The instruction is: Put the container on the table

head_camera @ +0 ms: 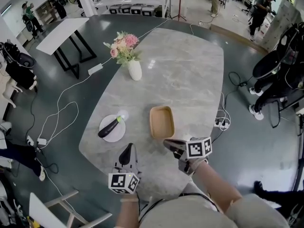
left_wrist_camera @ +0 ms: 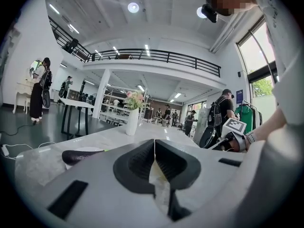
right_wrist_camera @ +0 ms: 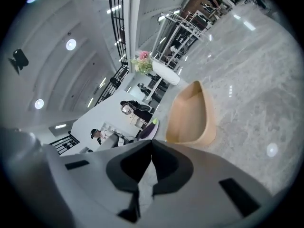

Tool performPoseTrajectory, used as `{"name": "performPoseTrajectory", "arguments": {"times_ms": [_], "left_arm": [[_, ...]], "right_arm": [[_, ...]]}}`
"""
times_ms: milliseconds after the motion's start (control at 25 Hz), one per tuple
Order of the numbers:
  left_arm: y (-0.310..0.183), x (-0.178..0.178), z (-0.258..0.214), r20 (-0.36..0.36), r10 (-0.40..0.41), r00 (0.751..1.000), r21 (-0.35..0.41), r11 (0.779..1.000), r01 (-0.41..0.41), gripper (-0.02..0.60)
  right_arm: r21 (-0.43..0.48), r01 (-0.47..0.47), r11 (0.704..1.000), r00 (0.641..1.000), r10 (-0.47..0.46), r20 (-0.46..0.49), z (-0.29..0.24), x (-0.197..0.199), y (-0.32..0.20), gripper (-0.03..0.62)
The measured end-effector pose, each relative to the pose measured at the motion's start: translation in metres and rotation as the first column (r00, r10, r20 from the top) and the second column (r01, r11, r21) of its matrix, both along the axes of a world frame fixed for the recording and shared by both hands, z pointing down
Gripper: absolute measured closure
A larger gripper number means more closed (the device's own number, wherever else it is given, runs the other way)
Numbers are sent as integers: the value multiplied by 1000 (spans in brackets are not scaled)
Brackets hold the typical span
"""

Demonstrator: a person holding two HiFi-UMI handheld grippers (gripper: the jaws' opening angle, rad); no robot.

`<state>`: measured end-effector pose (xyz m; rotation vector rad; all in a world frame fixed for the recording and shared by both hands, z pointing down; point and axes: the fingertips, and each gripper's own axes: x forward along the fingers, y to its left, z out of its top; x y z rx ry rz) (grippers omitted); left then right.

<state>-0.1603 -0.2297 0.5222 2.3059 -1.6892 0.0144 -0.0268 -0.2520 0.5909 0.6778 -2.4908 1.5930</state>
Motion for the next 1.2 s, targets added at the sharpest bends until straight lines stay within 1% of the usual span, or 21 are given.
{"name": "performPoseTrajectory", "arguments": {"times_ms": [200,360,560,760,1000,1200], "left_arm": [[-1,2,-3,0,13,1000,9,1000,-13,572],[-2,4,-8,6,22,1000,22,1000,-22,572],[-3,3,-16,8,32,999,35,999,-32,572],[-3,4,-25,11,42,999,51,998,-43,572],[-4,4,-32,14,52,999,64,997,-53,572],[-5,1,-36,18,56,998,75,996,-57,572]], "right_arm": [[124,-30,992,999,35,-42,-18,15,-9,586],[230,-64,971,996,75,-38,-38,26,-15,586],[369,-71,927,990,112,-91,-58,34,-19,586],[471,-83,878,979,160,-126,-76,45,-22,586],[541,-77,837,967,195,-164,-87,52,-23,587],[598,-85,797,954,238,-181,-94,55,-24,587]]}}
